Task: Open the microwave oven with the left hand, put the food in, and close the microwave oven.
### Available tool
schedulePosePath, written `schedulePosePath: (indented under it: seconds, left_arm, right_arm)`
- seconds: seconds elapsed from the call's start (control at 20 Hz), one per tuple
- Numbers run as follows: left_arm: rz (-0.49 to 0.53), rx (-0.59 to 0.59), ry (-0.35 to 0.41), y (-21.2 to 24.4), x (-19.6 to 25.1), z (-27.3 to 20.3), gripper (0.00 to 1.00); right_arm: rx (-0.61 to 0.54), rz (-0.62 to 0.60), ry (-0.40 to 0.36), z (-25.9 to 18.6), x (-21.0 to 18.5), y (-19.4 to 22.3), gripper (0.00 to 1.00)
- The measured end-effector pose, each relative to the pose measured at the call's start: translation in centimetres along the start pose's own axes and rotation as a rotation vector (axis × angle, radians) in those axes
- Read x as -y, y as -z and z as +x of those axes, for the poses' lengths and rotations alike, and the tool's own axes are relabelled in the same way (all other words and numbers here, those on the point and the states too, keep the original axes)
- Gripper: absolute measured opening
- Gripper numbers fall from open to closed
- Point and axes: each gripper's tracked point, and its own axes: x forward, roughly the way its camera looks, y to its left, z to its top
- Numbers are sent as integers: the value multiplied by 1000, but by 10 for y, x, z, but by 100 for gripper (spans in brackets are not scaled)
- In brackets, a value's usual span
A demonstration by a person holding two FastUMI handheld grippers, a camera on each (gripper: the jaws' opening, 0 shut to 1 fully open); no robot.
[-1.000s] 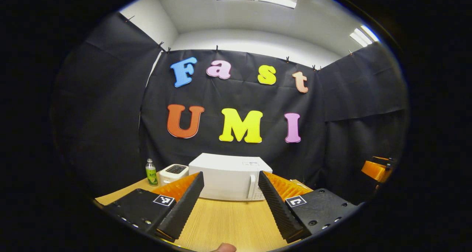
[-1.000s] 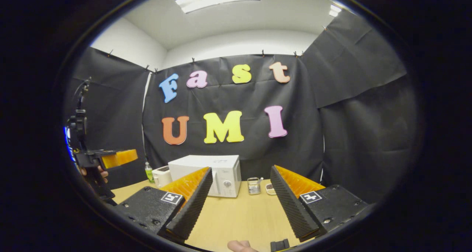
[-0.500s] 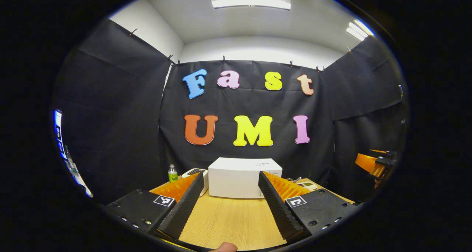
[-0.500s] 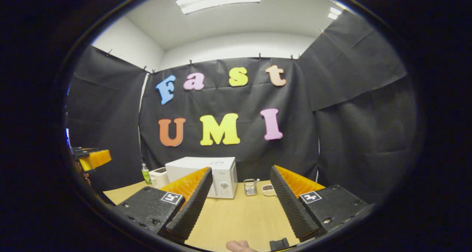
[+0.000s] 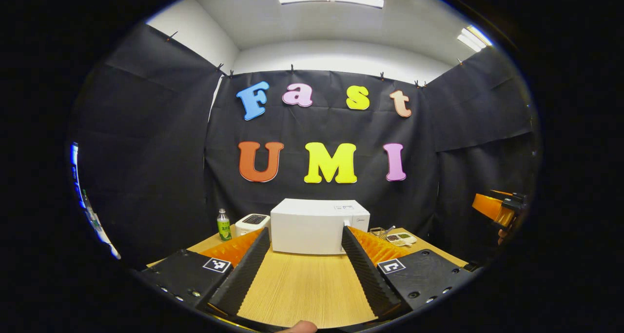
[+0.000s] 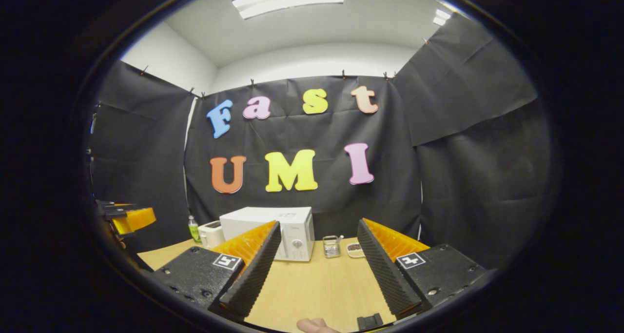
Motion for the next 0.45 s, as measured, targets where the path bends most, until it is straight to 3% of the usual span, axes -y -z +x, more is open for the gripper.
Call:
schedulePosePath:
  seconds: [0.05,0.1,0.15,0.2,0.3,0.35,0.4,0.45]
  left_arm:
    - [0,-2,3,2,-1,0,93]
    - [3,-2,4,1,0,0,93]
    - [7,-3,3,2,0,-1,82]
    - [11,-5,2,4,1,-2,93]
    - [19,-12,3,6,1,1,93]
    - [21,-15,4,8,2,1,81]
    - [23,-16,5,8,2,1,82]
    - [26,-15,3,7,1,1,94]
  right_arm:
    - [1,1,0,0,1,0,100]
    - [1,5,0,0,1,0,100]
    - [1,10,-1,-1,2,0,100]
    - [1,14,0,-1,4,0,100]
    - [2,11,14,-1,9,1,100]
    - [-2,15,14,-1,10,3,100]
    - [-8,22,11,0,9,5,100]
    - [-14,29,8,0,8,7,100]
